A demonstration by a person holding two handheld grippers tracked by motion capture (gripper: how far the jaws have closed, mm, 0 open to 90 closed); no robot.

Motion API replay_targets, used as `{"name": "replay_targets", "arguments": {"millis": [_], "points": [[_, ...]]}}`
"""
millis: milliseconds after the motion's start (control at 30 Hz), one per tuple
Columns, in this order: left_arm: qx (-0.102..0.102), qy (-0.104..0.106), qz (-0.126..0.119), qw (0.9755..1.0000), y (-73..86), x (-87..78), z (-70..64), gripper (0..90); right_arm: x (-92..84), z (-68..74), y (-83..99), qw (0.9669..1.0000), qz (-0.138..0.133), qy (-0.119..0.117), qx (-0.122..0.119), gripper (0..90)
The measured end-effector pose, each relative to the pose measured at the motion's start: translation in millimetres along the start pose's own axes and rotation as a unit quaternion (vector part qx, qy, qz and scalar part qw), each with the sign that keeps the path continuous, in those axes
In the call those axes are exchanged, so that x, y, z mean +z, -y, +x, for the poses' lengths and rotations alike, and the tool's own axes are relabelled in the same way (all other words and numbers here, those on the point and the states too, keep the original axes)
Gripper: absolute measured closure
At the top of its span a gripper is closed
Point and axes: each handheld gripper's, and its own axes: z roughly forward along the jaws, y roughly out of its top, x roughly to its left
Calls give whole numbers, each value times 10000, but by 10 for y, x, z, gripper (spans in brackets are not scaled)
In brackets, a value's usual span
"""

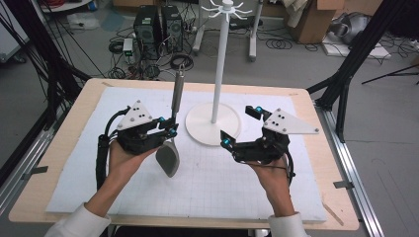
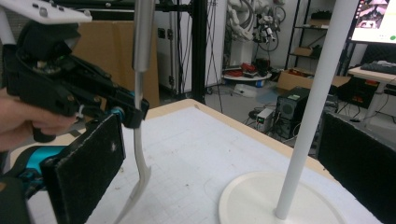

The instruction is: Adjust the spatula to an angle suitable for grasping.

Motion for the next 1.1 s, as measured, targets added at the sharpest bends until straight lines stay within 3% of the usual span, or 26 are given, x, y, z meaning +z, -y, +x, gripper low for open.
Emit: {"name": "replay_targets", "arguments": {"millis": [567, 767, 867, 1100], "points": [[-10, -203, -177, 9996, 1, 124, -131, 745, 198, 105, -238, 9998, -133, 24, 153, 10], [-52, -181, -240, 9995, -2, 156, -163, 746, 301, 163, -315, 9998, -137, -34, 156, 64], [-50, -180, -248, 9995, -2, 166, -179, 746, 327, 186, -346, 9997, -161, -143, 128, 158], [-66, -161, -297, 9994, 3, 185, -210, 745, 386, 226, -402, 9994, -244, -135, 182, 164]]}}
